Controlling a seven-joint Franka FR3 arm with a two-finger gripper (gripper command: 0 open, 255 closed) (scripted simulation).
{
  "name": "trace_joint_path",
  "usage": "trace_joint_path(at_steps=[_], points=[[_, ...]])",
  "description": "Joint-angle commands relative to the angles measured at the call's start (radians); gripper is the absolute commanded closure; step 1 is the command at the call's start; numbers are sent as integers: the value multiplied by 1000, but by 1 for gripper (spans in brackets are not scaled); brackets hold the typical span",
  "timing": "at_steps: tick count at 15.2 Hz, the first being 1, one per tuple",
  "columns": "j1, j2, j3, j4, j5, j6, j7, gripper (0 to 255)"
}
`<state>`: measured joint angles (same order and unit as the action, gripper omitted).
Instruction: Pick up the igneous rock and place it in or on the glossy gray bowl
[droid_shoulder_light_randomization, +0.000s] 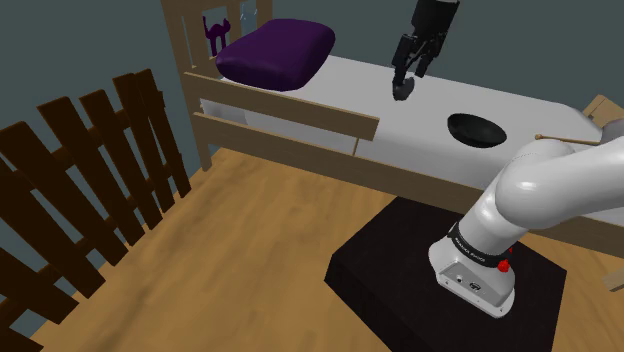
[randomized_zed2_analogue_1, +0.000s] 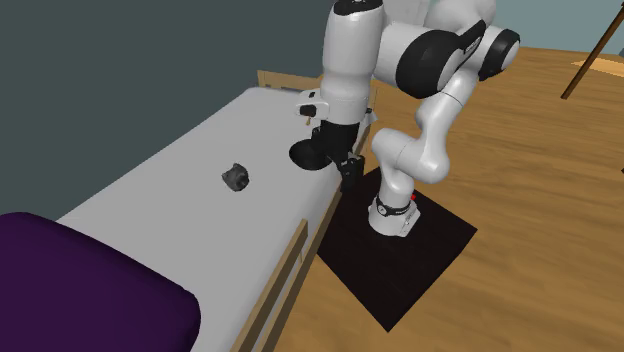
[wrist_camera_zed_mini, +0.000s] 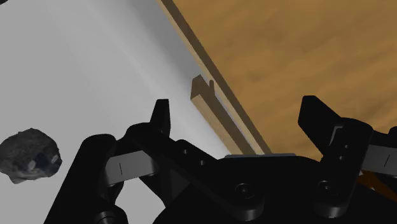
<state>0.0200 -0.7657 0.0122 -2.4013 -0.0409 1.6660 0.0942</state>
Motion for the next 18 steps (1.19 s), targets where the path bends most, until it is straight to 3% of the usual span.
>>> trace_joint_path(at_steps=[1, 9, 18], points=[[0, 0, 0, 0, 0, 0, 0, 0], [-103, 319, -75, 196, -26, 36, 83, 0], [-197, 648, -174, 458, -16, 7, 159, 0]])
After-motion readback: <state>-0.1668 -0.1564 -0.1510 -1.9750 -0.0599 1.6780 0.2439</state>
